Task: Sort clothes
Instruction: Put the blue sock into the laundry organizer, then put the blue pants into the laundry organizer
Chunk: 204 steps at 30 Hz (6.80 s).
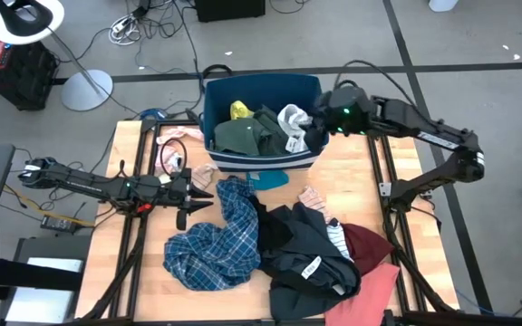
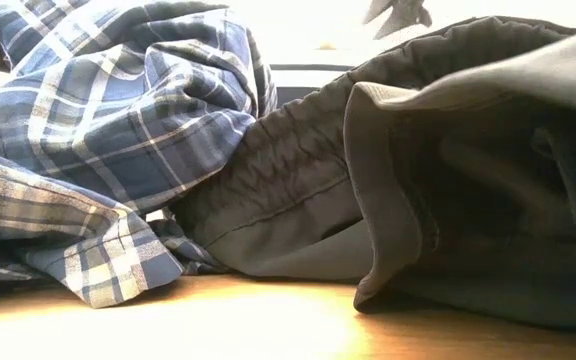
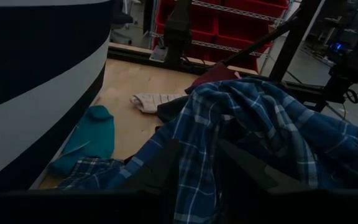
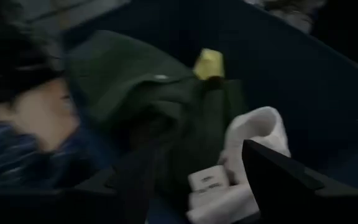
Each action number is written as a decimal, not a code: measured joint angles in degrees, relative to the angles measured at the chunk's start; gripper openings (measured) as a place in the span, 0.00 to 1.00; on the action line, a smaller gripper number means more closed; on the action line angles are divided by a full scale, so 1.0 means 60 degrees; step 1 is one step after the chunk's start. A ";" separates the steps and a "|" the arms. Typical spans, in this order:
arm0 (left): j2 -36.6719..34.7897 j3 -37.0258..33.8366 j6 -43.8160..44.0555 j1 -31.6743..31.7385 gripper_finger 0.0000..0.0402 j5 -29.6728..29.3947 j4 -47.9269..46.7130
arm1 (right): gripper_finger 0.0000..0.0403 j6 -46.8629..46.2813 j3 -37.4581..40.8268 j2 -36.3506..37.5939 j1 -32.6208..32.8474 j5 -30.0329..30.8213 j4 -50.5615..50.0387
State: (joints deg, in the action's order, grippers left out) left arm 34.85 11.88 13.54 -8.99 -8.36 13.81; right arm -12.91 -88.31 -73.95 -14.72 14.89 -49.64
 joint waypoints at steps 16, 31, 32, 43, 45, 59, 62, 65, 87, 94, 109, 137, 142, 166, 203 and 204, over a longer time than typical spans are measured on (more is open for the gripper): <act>0.0000 0.0000 0.0000 0.0003 0.28 -0.0004 0.0006 | 0.44 -0.2723 0.3210 0.1523 0.4322 0.2689 -0.0289; 0.0004 0.0000 0.0022 0.0000 0.28 -0.0002 0.0013 | 0.45 -0.3768 0.8691 0.0276 0.4149 0.3266 0.6870; 0.0004 0.0000 0.0022 0.0000 0.28 0.0000 0.0013 | 0.45 -0.3765 0.8911 0.0063 0.4035 0.3269 0.7366; 0.0004 0.0000 0.0029 0.0003 0.28 -0.0004 0.0010 | 0.50 -0.2561 0.9792 -0.3438 0.3287 0.3272 1.2650; 0.0004 0.0000 0.0029 0.0003 0.28 -0.0004 0.0021 | 0.50 -0.2372 0.9788 -0.4165 0.3163 0.3272 1.3675; 0.0002 0.0004 0.0059 0.0000 0.28 -0.0004 0.1039 | 0.32 -0.1650 0.8670 -0.7341 0.2642 0.3811 1.6488; 0.0004 0.0004 0.0098 0.0000 0.28 -0.0004 0.1016 | 0.10 -0.1413 0.8540 -0.7225 0.2882 0.3762 1.6365; 0.0004 0.0004 0.0102 0.0000 0.28 -0.0004 0.1015 | 0.03 -0.0638 0.8585 -0.6674 0.3173 0.3276 1.5980; 0.0004 0.0004 0.0303 0.0000 0.28 -0.0004 0.1025 | 0.00 0.5353 0.4837 -0.0345 0.3922 0.5232 1.1069; 0.0004 0.0004 0.0828 0.0000 0.28 -0.0106 0.1077 | 0.00 0.6387 0.3410 -0.0335 0.2790 0.4735 1.0798; 0.0004 0.0004 0.0856 0.0002 0.28 -0.0994 0.1529 | 0.04 0.2465 0.3007 -0.0479 0.0408 0.3435 0.7511; 0.0004 0.2698 0.0820 -0.0392 0.28 -0.1065 -0.3316 | 0.57 0.0460 -0.0561 0.0678 0.0223 -0.1189 -0.2286; 0.0265 0.4367 0.1059 -0.1054 0.28 -0.1618 -0.5971 | 0.55 -0.0547 -0.0238 0.1488 0.1307 -0.0451 -0.2824; 0.4059 0.6983 0.4254 -0.1985 0.28 -0.0374 -0.8156 | 0.54 -0.5825 0.6461 0.3307 0.5561 0.1621 -0.0269; 0.7159 0.9673 0.2811 -0.1643 0.00 0.0487 -0.5644 | 0.54 -0.5816 0.6670 0.3329 0.6568 0.3342 0.0906; 0.7144 1.0111 0.2518 -0.1643 0.00 0.0260 -0.5936 | 0.54 -0.5812 0.6670 0.3326 0.6568 0.3342 0.0906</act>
State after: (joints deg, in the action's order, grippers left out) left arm 77.71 72.54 28.65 -18.85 -6.80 -21.80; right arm -47.78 -48.29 -54.00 24.69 34.94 -44.21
